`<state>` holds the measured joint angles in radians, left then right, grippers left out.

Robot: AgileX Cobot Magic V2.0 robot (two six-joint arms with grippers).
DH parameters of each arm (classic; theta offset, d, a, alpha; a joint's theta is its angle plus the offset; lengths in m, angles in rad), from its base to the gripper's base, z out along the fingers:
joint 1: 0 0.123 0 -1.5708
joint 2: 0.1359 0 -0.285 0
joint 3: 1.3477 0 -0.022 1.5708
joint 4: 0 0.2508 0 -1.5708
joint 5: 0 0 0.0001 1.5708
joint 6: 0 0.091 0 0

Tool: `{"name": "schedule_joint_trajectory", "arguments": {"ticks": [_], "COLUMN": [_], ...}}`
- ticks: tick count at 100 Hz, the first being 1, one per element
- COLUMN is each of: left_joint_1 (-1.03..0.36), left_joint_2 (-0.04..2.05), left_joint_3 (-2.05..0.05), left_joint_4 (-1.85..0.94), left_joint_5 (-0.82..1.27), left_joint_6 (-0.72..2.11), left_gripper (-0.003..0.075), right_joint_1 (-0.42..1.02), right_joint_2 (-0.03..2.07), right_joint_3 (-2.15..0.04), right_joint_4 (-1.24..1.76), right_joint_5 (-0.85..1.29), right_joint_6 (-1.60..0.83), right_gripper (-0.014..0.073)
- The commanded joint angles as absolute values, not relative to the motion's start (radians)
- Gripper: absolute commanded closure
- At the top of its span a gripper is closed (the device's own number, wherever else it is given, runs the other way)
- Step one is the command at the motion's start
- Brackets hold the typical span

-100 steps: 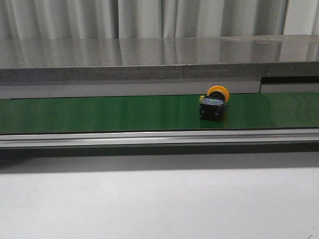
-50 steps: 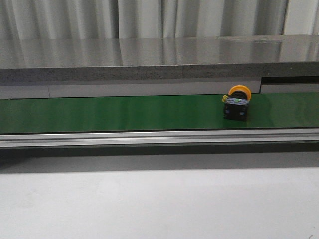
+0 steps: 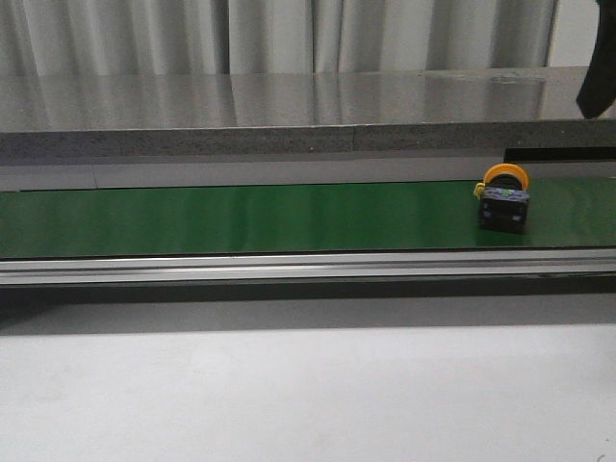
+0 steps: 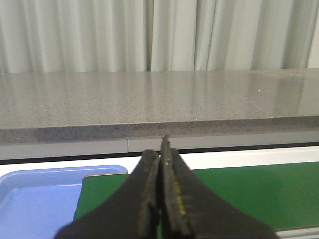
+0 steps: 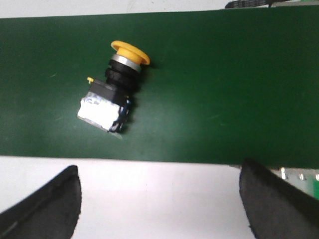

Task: Move button from left to right
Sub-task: 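Lower the right gripper onto the button at the belt's end, then close the right gripper on the button and lift it off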

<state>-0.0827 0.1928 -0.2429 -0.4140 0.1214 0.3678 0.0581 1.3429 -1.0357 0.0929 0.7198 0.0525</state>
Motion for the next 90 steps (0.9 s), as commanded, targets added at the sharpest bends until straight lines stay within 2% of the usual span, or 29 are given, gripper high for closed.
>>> {"name": "schedule_joint_trajectory", "arguments": {"ticks": [1,73,80,85,90], "left_joint_1": [-0.091,-0.091,-0.091,-0.091,-0.091], "left_joint_2": [0.201,0.201,0.201,0.201,0.201], "left_joint_3": [-0.269,-0.269,-0.269,-0.269,-0.269], "left_joint_4": [-0.420,-0.420,-0.420,-0.420,-0.420], "left_joint_5": [0.044,0.044,0.044,0.044,0.044], "left_joint_6": [0.365,0.365,0.365,0.365,0.365], "left_gripper": [0.0741,0.0741,0.0741,0.0741,0.0741], "right_joint_1": [0.053,0.053,0.053,0.053,0.053], "right_joint_2": [1.377,1.701,1.711,1.711,1.710], "right_joint_3": [-1.095,-1.217,-1.217,-1.217,-1.219], "right_joint_4": [0.099,0.090,0.090,0.090,0.091], "right_joint_5": [0.648,0.583,0.594,0.598,0.603], "right_joint_6": [0.036,0.020,0.020,0.020,0.020], "right_gripper": [-0.0042,-0.0039,0.0009,0.0086,0.0203]}}
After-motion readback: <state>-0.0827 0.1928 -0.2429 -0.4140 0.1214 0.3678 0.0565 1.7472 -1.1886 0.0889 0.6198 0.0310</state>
